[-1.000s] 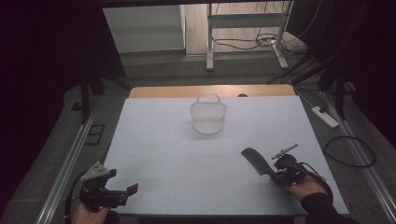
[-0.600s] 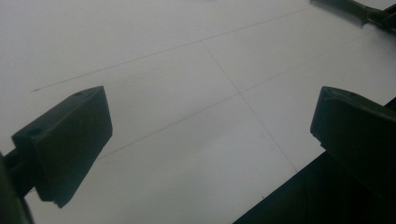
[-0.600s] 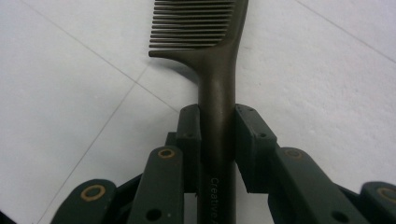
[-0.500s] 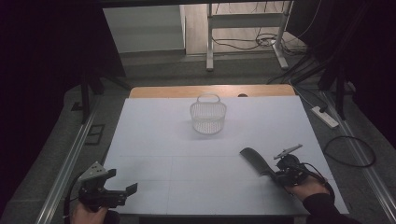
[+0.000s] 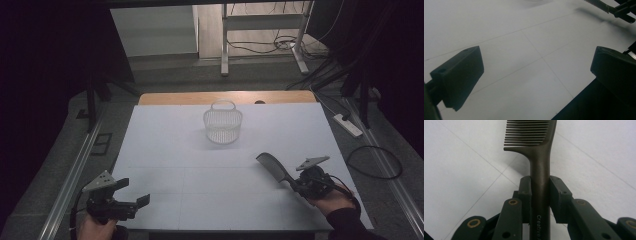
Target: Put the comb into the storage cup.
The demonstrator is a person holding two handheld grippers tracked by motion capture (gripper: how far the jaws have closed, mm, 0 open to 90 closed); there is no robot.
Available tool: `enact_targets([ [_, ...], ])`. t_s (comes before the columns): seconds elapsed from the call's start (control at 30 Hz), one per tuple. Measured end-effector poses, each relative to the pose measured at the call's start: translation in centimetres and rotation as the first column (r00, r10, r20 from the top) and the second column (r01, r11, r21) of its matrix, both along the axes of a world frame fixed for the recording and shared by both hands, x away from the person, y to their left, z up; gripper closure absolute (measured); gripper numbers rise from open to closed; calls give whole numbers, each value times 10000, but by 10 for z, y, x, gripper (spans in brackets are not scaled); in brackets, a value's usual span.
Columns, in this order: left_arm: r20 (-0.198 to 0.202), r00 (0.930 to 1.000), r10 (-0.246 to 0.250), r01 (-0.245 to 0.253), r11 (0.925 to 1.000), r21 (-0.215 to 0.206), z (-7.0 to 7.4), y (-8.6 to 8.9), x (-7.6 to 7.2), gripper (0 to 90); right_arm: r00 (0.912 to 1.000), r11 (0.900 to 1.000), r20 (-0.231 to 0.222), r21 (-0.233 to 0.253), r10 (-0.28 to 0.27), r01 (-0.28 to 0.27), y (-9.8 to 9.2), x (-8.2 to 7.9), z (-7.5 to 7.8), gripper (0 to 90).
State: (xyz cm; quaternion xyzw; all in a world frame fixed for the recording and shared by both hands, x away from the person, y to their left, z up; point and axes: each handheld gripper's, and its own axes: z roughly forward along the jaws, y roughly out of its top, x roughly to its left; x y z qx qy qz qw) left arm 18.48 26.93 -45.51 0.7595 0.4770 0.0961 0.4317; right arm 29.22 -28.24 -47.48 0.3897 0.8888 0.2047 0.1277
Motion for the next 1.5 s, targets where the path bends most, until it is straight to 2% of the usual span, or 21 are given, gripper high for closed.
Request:
enact_targets([
  [0.1,64,9999,-109,108,9999,113,-1,-1,3,0,9999,10000,165,79,-15,14,-1,-1,2,722],
  [0.33,41,9994,-354,354,9993,76,-2,-6,9,0,9977,9995,674,314,-6,-15,-1,-5,9,722],
  [0.5,36,9993,-385,385,9992,-53,1,-7,17,0,9965,9988,836,479,-80,40,-1,-6,12,722],
  [0.9,385,9981,-480,496,9978,-430,8,-7,33,0,9931,9969,1172,791,-97,4,-2,-9,18,722],
  [1.1,319,9972,-671,694,9946,-769,11,-9,40,0,9913,9961,1316,886,-81,-37,-2,-10,20,722],
  [1.37,142,9943,-1060,1065,9935,-393,12,-18,51,0,9889,9950,1481,1003,-132,-17,-2,-11,23,722],
  [1.5,-4,9929,-1187,1185,9916,-529,11,-20,56,0,9871,9949,1598,1013,-126,-37,-2,-12,24,721],
])
